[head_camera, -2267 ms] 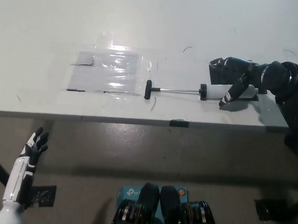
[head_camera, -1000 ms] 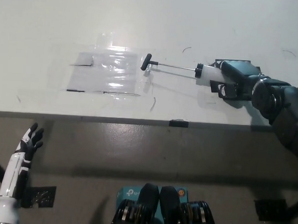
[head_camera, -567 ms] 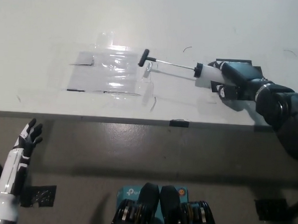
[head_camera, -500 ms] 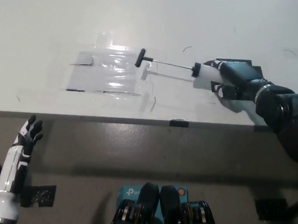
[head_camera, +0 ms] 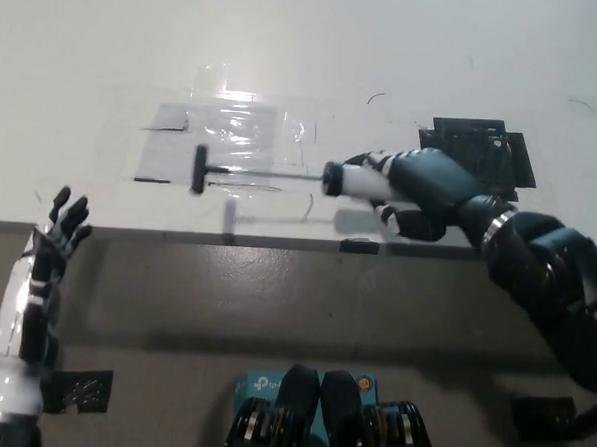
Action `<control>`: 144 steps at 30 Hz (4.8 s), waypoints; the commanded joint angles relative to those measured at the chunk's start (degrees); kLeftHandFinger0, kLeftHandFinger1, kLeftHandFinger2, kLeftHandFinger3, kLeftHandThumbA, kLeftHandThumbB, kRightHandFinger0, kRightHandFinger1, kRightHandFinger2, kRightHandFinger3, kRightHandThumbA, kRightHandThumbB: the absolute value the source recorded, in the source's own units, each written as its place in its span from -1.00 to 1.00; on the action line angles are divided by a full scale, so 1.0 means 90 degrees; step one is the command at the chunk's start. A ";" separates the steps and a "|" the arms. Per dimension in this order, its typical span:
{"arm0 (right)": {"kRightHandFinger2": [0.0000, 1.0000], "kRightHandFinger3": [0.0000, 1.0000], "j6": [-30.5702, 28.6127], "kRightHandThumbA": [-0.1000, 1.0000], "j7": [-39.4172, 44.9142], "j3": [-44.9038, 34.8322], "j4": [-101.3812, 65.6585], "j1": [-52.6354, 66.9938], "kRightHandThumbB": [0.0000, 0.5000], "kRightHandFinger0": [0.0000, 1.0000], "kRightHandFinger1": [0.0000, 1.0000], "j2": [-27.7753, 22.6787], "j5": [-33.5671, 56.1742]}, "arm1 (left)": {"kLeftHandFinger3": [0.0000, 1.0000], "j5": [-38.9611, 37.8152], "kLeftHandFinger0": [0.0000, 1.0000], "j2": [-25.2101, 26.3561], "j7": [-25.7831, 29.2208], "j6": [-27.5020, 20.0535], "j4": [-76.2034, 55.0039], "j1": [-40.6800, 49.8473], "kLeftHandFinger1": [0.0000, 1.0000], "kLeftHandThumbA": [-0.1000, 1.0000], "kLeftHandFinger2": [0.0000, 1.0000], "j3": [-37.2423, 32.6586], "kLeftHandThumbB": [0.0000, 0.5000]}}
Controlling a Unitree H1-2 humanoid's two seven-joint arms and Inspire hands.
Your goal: The robot uses right hand to pick up a small white air pumper and uses its left hand to compress it, and then puts it on the desk
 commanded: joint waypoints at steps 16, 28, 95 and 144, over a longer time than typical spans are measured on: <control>0.45 0.21 0.1650 -1.00 0.2316 -0.0360 -0.3329 -0.0146 -0.28 -1.00 -0.19 -0.0552 -0.0189 | 1.00 -0.0118 1.00 -0.0371 0.0080 0.0771 -0.0609 -0.1467 1.00 1.00 1.00 -0.0070 -0.40; 0.47 0.20 0.1547 -1.00 0.2319 -0.0558 -0.3207 -0.0094 -0.32 -1.00 -0.21 -0.0457 -0.0305 | 1.00 -0.0216 1.00 -0.0685 0.0083 0.0792 -0.0761 -0.1325 1.00 1.00 1.00 -0.0129 0.10; 0.52 0.56 0.1991 -1.00 0.2680 -0.0451 -0.3032 -0.0433 -0.36 -1.00 -0.15 0.0522 -0.0941 | 1.00 0.0460 1.00 -0.1552 0.0161 0.0788 -0.0418 -0.1542 1.00 1.00 1.00 -0.0766 -0.16; 0.69 0.52 0.1164 -1.00 0.1183 -0.0686 0.0035 -0.1398 -0.44 -0.96 -0.03 0.0149 -0.1342 | 1.00 -0.0040 1.00 -0.0775 0.0119 0.0333 -0.0431 -0.0886 1.00 1.00 1.00 -0.0040 -0.20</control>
